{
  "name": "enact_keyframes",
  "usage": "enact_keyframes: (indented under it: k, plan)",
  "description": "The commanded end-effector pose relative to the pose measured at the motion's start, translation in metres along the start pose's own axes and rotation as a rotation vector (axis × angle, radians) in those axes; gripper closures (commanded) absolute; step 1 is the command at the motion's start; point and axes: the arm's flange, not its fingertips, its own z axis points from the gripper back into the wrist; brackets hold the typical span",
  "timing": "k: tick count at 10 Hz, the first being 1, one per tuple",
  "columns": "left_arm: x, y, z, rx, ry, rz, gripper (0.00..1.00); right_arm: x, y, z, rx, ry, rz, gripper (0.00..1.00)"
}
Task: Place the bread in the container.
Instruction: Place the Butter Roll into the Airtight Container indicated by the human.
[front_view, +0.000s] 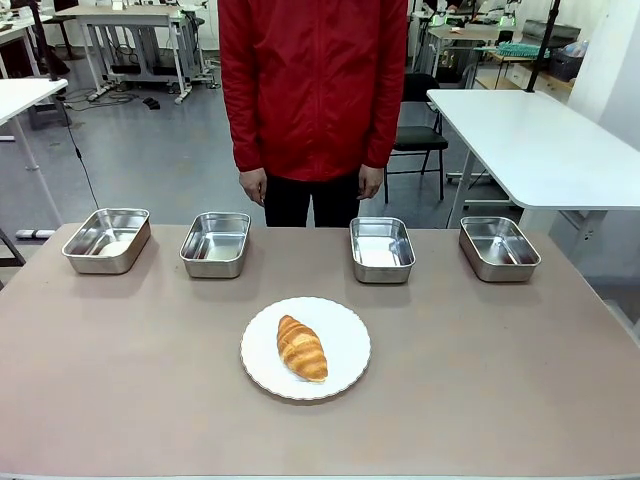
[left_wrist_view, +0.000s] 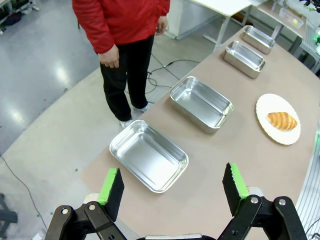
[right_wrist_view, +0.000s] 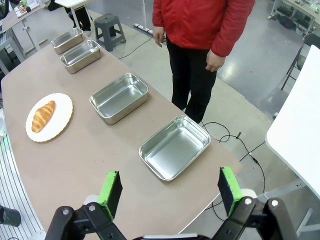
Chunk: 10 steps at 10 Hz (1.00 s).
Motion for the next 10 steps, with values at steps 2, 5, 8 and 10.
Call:
enact_keyframes:
  k: [2,5,8,10]
  plan:
    - [0.0011,-0.0010,0.0015,-0.007,-0.002,-0.013,0.00,0.0004,0.0001,-0.0003,0.004,-0.005,0.004,0.00]
    - [0.0011,-0.0010,0.0015,-0.007,-0.002,-0.013,0.00,0.0004,0.0001,-0.0003,0.004,-0.005,0.004,0.00]
    - [0.0011,-0.0010,0.0015,-0.007,-0.002,-0.013,0.00,0.0004,0.0001,-0.0003,0.004,-0.005,0.004,0.00]
    - [0.0011,-0.0010,0.0015,-0.007,-0.002,-0.013,0.00,0.0004,0.0001,-0.0003,0.004,-0.005,0.004,0.00]
